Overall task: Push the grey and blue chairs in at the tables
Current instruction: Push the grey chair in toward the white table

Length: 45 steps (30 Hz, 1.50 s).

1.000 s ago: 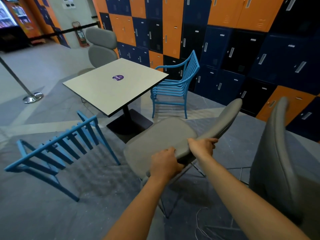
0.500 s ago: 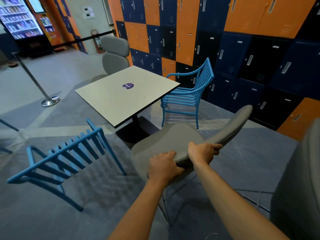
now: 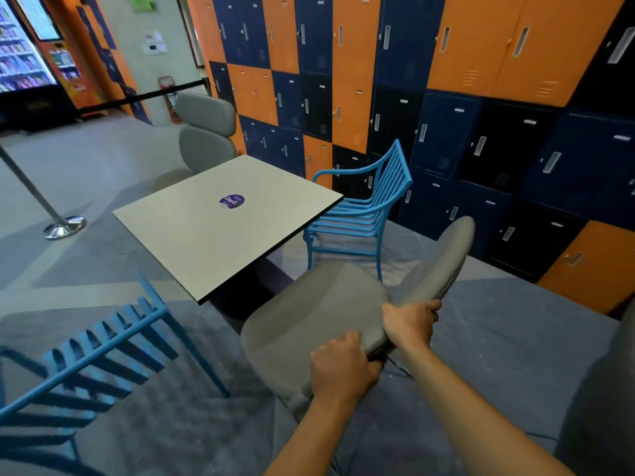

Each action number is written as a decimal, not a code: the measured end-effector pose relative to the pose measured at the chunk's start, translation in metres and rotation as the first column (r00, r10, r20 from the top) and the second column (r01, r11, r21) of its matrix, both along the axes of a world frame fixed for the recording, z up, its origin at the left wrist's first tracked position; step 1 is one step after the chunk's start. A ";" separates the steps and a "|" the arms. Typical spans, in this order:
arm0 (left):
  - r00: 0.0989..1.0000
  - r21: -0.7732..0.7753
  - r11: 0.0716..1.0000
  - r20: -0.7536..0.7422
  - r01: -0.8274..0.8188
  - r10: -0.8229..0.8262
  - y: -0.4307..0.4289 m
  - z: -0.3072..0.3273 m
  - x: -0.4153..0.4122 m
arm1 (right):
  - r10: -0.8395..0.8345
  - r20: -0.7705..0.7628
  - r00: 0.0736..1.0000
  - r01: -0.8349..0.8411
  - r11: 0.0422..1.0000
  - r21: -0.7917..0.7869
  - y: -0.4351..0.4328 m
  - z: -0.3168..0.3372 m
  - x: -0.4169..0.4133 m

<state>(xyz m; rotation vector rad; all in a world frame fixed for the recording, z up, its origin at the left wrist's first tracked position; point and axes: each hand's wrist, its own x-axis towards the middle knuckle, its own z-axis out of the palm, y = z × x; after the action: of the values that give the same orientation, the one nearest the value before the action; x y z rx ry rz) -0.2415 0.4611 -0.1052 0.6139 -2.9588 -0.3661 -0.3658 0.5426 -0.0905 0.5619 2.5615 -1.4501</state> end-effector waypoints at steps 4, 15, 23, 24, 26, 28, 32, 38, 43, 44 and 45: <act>1.000 0.004 1.000 -0.011 0.001 -0.001 0.000 -0.003 -0.026 | 0.014 -0.007 1.000 -0.014 1.000 0.009 -0.002 -0.001 -0.029; 0.995 -0.017 0.996 -0.036 -0.090 0.089 -0.014 0.005 -0.051 | 0.074 -0.002 0.997 -0.074 0.997 0.004 -0.022 -0.002 -0.056; 0.990 -0.074 0.987 -0.014 -0.140 0.139 -0.029 0.010 -0.064 | 0.112 0.008 0.994 -0.111 0.993 -0.044 -0.035 0.002 -0.064; 0.990 -0.077 0.987 -0.012 -0.143 0.142 -0.031 0.011 -0.065 | 0.114 0.013 0.993 -0.113 0.993 -0.042 -0.037 0.003 -0.066; 0.990 -0.078 0.987 -0.011 -0.143 0.143 -0.034 0.013 -0.068 | 0.123 0.019 0.992 -0.122 0.992 -0.044 -0.039 0.004 -0.069; 0.990 -0.079 0.987 0.006 -0.139 0.140 -0.036 0.015 -0.071 | 0.148 0.018 0.989 -0.148 0.988 -0.043 -0.041 0.004 -0.072; 0.991 -0.106 0.986 0.034 -0.128 0.132 -0.040 0.018 -0.078 | 0.189 0.017 0.982 -0.189 0.982 -0.023 -0.040 0.006 -0.078; 0.991 -0.108 0.986 0.015 -0.127 0.129 -0.038 0.019 -0.086 | 0.180 0.012 0.984 -0.179 0.984 -0.019 -0.040 0.010 -0.085; 0.993 -0.093 0.989 0.016 -0.118 0.120 -0.039 0.018 -0.098 | 0.175 0.011 0.985 -0.174 0.984 -0.022 -0.041 0.011 -0.099; 0.993 -0.088 0.990 0.016 -0.113 0.115 -0.041 0.018 -0.100 | 0.172 0.011 0.985 -0.172 0.985 -0.021 -0.042 0.010 -0.101; 0.994 -0.087 0.991 0.015 -0.107 0.108 -0.044 0.017 -0.102 | 0.169 0.011 0.986 -0.168 0.985 -0.022 -0.044 0.010 -0.102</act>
<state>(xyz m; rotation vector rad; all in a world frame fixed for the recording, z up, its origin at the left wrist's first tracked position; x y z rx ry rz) -0.3433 0.4173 -0.0883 0.7664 -2.9261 -0.2235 -0.4675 0.4982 -0.0804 0.3403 2.5119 -1.4098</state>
